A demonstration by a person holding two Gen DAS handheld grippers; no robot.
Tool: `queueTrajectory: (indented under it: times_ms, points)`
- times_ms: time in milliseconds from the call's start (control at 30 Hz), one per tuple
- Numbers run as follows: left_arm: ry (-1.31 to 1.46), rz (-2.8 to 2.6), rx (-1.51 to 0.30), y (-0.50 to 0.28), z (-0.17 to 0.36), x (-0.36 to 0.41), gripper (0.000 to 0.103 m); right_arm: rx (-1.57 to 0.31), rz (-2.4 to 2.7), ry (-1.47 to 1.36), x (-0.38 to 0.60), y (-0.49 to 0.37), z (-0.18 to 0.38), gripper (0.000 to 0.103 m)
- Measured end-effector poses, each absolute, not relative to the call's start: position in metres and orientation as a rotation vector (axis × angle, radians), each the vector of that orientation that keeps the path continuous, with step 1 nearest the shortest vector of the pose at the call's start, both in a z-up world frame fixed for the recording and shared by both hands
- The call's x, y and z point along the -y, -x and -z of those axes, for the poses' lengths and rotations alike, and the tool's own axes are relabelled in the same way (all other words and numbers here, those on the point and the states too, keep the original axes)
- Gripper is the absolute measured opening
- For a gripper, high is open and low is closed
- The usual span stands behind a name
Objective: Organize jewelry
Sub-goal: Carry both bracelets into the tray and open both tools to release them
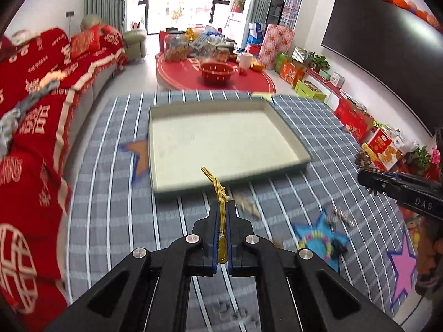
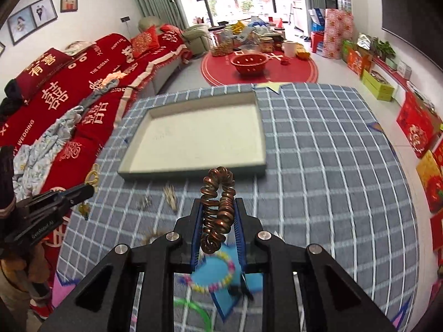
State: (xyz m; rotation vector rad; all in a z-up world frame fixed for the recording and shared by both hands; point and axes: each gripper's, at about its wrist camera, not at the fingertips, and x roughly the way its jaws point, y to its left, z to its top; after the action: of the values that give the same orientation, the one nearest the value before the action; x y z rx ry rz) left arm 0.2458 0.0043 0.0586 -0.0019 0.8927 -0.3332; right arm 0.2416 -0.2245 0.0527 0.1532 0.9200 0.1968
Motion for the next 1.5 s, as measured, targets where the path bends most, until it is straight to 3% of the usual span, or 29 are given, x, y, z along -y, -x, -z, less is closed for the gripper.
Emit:
queueTrajectory:
  times_ms: [200, 400, 633, 933, 1033, 1100, 1500]
  points:
    - [-0.01, 0.282, -0.889, -0.322, -0.051, 0.007, 0.017, -0.923, -0.224, -0.134, 0.209, -0.32, -0.059, 0.023]
    - [-0.007, 0.248, -0.934, -0.389, -0.015, 0.01, 0.017, -0.961, -0.201, -0.149, 0.198, -0.382, -0.029, 0.023]
    - [-0.039, 0.219, -0.99, -0.417, 0.027, 0.019, 0.017, -1.046, -0.17, -0.158, 0.189, -0.427, 0.024, 0.023]
    - [-0.093, 0.179, -0.998, -0.421, 0.044, 0.026, 0.018, -1.084, -0.153, -0.155, 0.191, -0.433, 0.055, 0.024]
    - [-0.134, 0.169, -0.991, -0.418, 0.043, 0.031, 0.018, -1.083, -0.171, -0.146, 0.187, -0.432, 0.055, 0.038]
    - [-0.144, 0.159, -0.997, -0.419, 0.042, 0.032, 0.018, -1.085, -0.171, -0.151, 0.186, -0.432, 0.053, 0.054]
    - [-0.102, 0.15, -0.965, -0.413, 0.023, 0.022, 0.018, -1.009, -0.227, -0.316, 0.206, -0.413, 0.017, 0.074]
